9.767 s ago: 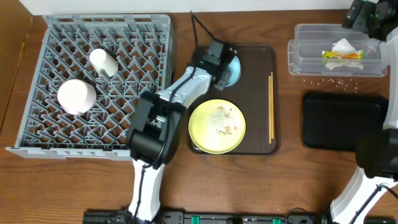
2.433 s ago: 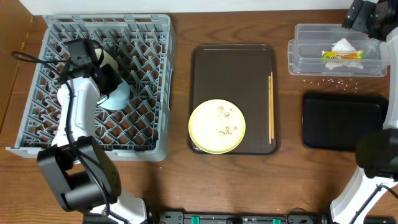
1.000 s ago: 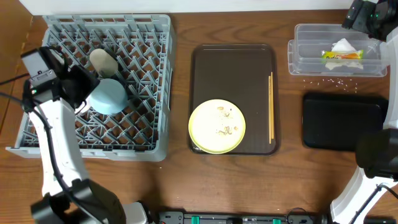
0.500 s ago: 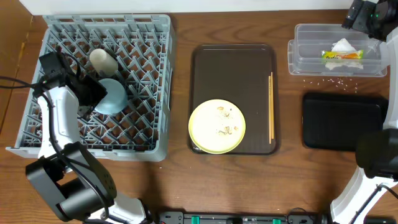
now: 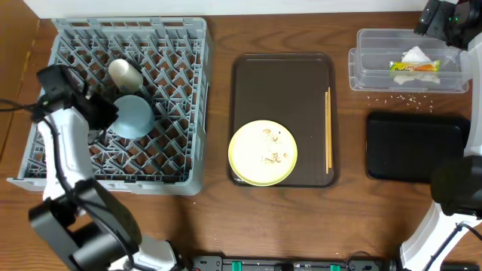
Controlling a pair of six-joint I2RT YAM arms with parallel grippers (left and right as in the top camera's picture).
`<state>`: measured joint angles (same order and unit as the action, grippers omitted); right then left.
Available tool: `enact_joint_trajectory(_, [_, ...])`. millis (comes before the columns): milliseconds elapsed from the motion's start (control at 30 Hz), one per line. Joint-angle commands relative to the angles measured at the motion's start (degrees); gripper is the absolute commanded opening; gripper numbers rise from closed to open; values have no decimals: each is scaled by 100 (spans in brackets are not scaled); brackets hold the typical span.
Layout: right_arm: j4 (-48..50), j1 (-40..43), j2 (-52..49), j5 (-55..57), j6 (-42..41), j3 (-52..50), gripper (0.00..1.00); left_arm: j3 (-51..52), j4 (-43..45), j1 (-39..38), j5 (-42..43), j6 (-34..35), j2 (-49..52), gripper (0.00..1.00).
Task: Sort waste into correct bins and load items into the dishwasher
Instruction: 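Raise the left gripper away from the blue bowl, then reach the right gripper to the first chopstick on the tray and grasp it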
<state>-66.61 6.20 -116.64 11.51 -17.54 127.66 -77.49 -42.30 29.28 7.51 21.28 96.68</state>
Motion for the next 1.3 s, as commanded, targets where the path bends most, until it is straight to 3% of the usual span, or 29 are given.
enact_joint_trajectory(0, [-4, -24, -7, 24, 42, -22, 99, -203, -52, 31, -61, 46, -739, 21])
enact_joint_trajectory(67, [-4, -24, -7, 24, 42, -22, 99, -203, -15, 33, -240, 44, -1198, 27])
enact_joint_trajectory(167, [-4, -24, -7, 24, 42, -22, 99, -203, 63, 35, -599, 46, -1537, 56])
enact_joint_trajectory(300, [-4, -24, -7, 24, 42, -22, 99, -201, 74, 33, -713, 44, -1740, 80])
enact_joint_trajectory(567, [-4, -24, -7, 24, 42, -22, 99, -160, 76, 28, -664, 46, -1609, 84])
enact_joint_trajectory(733, [876, -26, -7, -20, 42, -22, 99, -160, 74, 28, -669, 46, -1504, 90])
enact_joint_trajectory(900, [1051, -26, -9, -153, -4, -22, 99, -160, 74, 28, -669, 46, -1502, 90])
enact_joint_trajectory(1000, [1021, -26, -4, -990, -238, -22, 99, -160, 74, 28, -669, 46, -1502, 91])
enact_joint_trajectory(1167, [726, -170, -125, -4022, 129, -37, 99, -160, 74, 28, -671, 44, -1502, 91])
enact_joint_trajectory(1267, [262, -481, -234, -4325, 245, -39, 99, -160, 74, 28, -669, 46, -1502, 91])
